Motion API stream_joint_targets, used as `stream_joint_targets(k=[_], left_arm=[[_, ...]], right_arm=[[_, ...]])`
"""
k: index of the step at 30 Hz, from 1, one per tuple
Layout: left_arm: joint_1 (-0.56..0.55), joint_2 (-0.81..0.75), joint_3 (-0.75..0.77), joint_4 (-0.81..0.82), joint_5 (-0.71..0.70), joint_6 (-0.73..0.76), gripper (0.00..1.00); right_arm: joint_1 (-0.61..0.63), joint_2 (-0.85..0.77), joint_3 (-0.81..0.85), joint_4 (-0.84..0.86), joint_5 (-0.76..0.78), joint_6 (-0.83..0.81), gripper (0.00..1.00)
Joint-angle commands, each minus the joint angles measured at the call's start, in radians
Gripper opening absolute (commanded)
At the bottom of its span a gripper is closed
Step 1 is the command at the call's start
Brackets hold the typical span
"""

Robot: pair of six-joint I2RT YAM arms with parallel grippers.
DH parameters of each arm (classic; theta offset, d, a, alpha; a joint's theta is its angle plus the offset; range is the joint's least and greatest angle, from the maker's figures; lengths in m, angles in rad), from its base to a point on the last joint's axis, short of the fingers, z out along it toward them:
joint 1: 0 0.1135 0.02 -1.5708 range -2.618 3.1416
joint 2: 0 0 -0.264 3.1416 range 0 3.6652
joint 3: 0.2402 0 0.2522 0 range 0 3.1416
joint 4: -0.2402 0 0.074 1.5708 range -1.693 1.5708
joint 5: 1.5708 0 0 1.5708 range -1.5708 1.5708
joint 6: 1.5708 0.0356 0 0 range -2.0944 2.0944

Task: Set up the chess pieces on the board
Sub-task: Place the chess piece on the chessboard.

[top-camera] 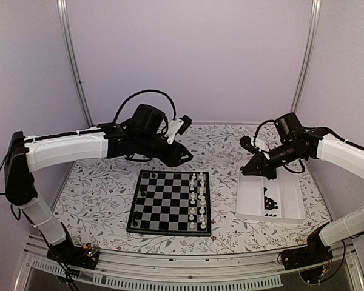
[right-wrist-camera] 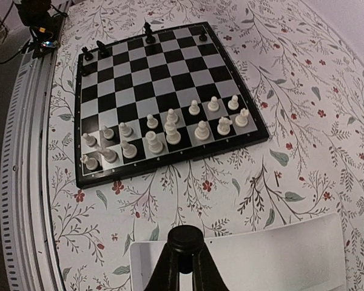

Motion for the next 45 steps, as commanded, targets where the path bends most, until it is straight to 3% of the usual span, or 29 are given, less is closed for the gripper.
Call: stream_joint_targets(k=[1, 7, 14, 32, 45], left_arm=[[-0.066, -0.009, -0.067, 0.213, 0.208, -0.120, 0.34], [-0.078, 0.011, -0.108, 0.410, 0.355, -0.287, 0.35], [-0.097, 0.061, -0.093, 0.509, 0.463, -0.361, 0.37], [-0.167, 0.237, 0.057, 0.546, 0.533, -0.410, 0.35], [-0.166, 0.270, 0.066, 0.602, 0.555, -0.465, 0.24]], right_arm=[[0.066, 0.037, 0.115, -0.087, -0.071, -0.014, 0.01], [0.131, 0.064, 0.199, -0.121, -0.048, -0.013, 0.01], [0.161, 0.082, 0.227, -0.133, -0.038, -0.011, 0.01], [0.173, 0.099, 0.238, -0.132, -0.012, -0.012, 0.02], [0.178, 0.080, 0.215, -0.127, -0.003, -0.023, 0.02]])
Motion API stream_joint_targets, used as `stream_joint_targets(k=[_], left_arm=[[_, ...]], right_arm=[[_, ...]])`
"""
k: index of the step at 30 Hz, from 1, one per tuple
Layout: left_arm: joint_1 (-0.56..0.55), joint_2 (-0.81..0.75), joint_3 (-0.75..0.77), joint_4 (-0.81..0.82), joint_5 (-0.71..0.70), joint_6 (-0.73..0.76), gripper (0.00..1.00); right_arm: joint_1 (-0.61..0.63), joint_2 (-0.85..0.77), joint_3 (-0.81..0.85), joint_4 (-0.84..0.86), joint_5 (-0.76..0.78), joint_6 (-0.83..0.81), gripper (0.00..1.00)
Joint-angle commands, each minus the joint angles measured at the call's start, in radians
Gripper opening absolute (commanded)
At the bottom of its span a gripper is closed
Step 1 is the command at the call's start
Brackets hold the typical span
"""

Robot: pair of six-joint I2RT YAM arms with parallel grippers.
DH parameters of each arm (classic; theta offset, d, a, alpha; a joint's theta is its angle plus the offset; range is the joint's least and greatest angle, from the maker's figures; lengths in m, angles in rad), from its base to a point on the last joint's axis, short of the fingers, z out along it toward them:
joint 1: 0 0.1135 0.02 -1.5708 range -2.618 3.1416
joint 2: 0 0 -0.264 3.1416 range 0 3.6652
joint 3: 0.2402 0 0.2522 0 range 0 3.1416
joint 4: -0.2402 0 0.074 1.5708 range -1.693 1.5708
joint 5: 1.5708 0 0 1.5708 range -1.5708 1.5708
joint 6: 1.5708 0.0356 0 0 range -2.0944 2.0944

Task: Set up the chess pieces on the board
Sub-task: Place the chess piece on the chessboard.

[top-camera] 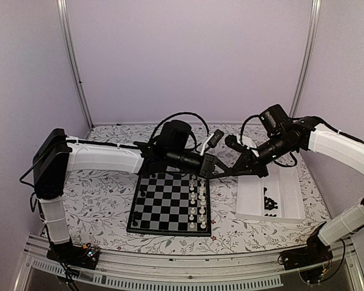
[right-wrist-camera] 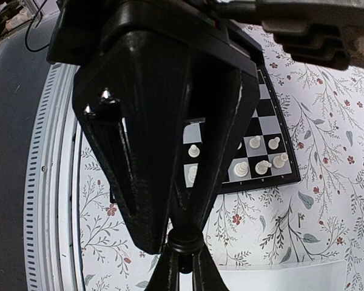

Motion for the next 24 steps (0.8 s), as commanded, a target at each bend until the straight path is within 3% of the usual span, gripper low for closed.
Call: stream_joint_targets(k=[1, 7, 13, 19, 24], left_arm=[[-0.008, 0.025, 0.032, 0.060, 0.035, -0.024, 0.24], [-0.003, 0.037, 0.033, 0.106, 0.052, -0.060, 0.28], [0.001, 0.049, 0.035, 0.127, 0.061, -0.081, 0.23], [0.002, 0.062, 0.030, 0.152, 0.061, -0.110, 0.33], [0.009, 0.064, 0.015, 0.186, 0.057, -0.140, 0.28]], right_arm=[[0.010, -0.018, -0.007, 0.010, 0.012, -0.013, 0.03], [0.013, -0.022, -0.020, 0.015, 0.018, -0.021, 0.03], [0.016, -0.026, -0.021, 0.018, 0.016, -0.024, 0.03], [0.018, -0.029, -0.025, 0.013, 0.021, -0.035, 0.03], [0.018, -0.031, -0.026, 0.016, 0.021, -0.038, 0.03]])
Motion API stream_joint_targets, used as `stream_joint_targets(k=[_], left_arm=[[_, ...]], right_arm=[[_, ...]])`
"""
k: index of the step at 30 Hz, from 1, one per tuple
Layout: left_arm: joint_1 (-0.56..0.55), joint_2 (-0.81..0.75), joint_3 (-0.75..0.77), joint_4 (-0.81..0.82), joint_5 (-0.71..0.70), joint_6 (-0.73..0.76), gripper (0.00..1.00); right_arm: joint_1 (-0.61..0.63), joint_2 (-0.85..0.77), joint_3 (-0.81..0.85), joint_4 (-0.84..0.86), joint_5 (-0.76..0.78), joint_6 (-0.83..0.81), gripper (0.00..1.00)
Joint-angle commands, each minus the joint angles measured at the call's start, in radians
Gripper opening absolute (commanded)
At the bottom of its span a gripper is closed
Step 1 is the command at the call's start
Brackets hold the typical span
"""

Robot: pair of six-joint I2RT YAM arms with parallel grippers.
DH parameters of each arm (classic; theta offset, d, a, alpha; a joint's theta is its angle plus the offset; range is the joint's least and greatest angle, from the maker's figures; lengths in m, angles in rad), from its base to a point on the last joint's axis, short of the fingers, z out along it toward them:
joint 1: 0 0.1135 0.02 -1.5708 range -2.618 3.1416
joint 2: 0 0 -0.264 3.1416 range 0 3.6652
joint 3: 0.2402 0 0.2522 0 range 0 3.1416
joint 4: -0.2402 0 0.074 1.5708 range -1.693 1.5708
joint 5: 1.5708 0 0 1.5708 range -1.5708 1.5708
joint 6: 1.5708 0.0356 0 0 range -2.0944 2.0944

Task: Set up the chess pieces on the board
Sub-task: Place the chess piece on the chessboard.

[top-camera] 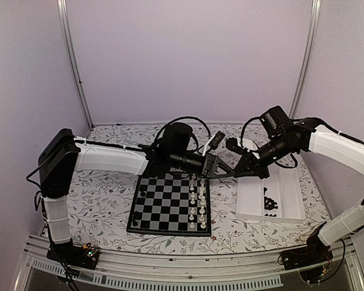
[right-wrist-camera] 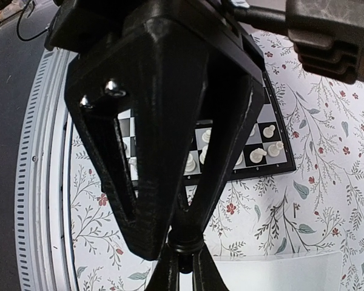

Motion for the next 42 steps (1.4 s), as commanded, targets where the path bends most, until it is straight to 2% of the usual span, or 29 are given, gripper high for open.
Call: stream_joint_targets(k=[1, 5, 9, 12, 24, 25, 30, 34, 38, 42], left_arm=[[0.005, 0.013, 0.009, 0.096, 0.011, -0.032, 0.26], [0.008, 0.017, 0.006, 0.099, 0.007, -0.039, 0.22], [0.012, 0.020, 0.001, 0.107, 0.000, -0.056, 0.30], [0.014, 0.021, -0.003, 0.113, -0.014, -0.063, 0.30], [0.018, 0.037, -0.010, 0.144, -0.007, -0.078, 0.10], [0.019, 0.038, -0.013, 0.146, -0.009, -0.076, 0.09], [0.031, 0.023, -0.057, 0.213, -0.008, -0.083, 0.08], [0.037, -0.007, -0.099, 0.284, -0.033, -0.082, 0.07], [0.034, -0.032, -0.108, 0.297, -0.096, -0.038, 0.07], [0.034, -0.029, -0.136, 0.393, -0.126, -0.061, 0.08]], right_arm=[[0.018, -0.023, -0.009, 0.024, -0.024, -0.013, 0.03], [0.018, -0.022, -0.012, 0.023, -0.021, -0.014, 0.03], [0.017, -0.027, -0.015, 0.020, -0.021, -0.017, 0.03], [0.018, -0.030, -0.017, 0.023, -0.018, -0.019, 0.03], [0.020, -0.034, -0.022, 0.027, 0.001, -0.022, 0.04], [0.020, -0.037, -0.022, 0.027, 0.003, -0.023, 0.05], [-0.006, -0.059, -0.024, 0.051, -0.004, 0.003, 0.26], [-0.142, -0.093, -0.004, 0.114, -0.148, 0.065, 0.38], [-0.273, -0.146, -0.011, 0.255, -0.321, 0.215, 0.49], [-0.324, -0.107, -0.037, 0.375, -0.490, 0.452, 0.50]])
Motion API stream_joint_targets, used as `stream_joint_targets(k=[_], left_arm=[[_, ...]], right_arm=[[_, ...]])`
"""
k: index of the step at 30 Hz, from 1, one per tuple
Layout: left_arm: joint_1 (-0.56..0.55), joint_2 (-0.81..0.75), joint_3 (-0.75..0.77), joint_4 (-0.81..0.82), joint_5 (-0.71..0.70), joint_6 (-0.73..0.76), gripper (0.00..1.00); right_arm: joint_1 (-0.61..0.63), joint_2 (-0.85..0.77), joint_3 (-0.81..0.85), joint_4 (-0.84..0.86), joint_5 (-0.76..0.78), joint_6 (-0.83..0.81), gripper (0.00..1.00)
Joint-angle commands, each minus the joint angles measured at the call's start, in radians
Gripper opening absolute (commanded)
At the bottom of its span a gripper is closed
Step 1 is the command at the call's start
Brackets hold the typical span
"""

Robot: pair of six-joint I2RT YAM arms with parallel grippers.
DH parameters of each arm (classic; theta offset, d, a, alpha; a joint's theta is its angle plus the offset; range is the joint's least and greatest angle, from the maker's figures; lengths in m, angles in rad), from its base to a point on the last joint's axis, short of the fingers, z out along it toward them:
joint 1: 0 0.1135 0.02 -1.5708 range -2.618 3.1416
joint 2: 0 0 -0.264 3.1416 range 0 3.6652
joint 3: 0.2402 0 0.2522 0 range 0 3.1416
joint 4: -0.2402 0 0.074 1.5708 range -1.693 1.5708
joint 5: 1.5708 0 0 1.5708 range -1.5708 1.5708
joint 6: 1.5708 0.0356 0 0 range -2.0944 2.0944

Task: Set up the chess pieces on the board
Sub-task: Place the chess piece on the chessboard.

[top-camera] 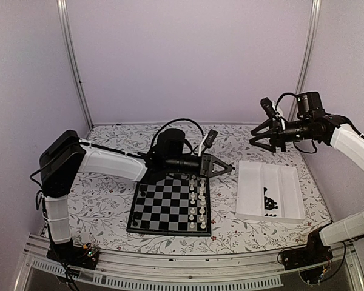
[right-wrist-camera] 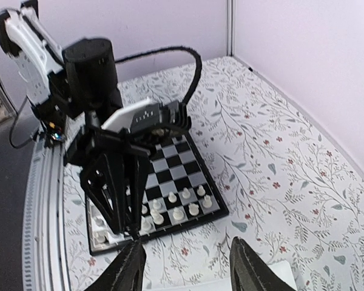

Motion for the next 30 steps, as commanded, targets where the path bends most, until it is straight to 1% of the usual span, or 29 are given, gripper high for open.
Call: stream_joint_targets(k=[1, 3, 6, 9, 12, 16, 19, 27, 30], left_arm=[[0.011, -0.043, -0.037, 0.162, -0.055, -0.001, 0.08], [0.010, -0.040, -0.052, 0.206, -0.074, -0.010, 0.08], [0.009, -0.027, -0.059, 0.253, -0.092, -0.020, 0.08], [0.008, -0.009, -0.054, 0.293, -0.087, -0.040, 0.08], [0.005, 0.002, -0.044, 0.303, -0.088, -0.044, 0.08], [0.004, 0.013, -0.036, 0.308, -0.088, -0.045, 0.08], [0.003, 0.027, -0.026, 0.311, -0.081, -0.049, 0.08], [0.002, 0.056, 0.007, 0.314, -0.067, -0.067, 0.08], [0.000, 0.067, 0.019, 0.315, -0.061, -0.072, 0.08]], right_arm=[[-0.022, 0.037, -0.034, 0.173, -0.268, 0.285, 0.51], [-0.023, 0.083, -0.053, 0.200, -0.341, 0.385, 0.51], [-0.023, 0.155, -0.076, 0.233, -0.422, 0.459, 0.52], [-0.023, 0.207, -0.106, 0.288, -0.457, 0.526, 0.51], [-0.023, 0.225, -0.134, 0.335, -0.470, 0.595, 0.49], [-0.023, 0.233, -0.179, 0.407, -0.512, 0.656, 0.45], [-0.022, 0.235, -0.208, 0.476, -0.548, 0.714, 0.40], [-0.008, 0.261, -0.225, 0.546, -0.613, 0.769, 0.38], [0.006, 0.269, -0.224, 0.563, -0.615, 0.791, 0.38]])
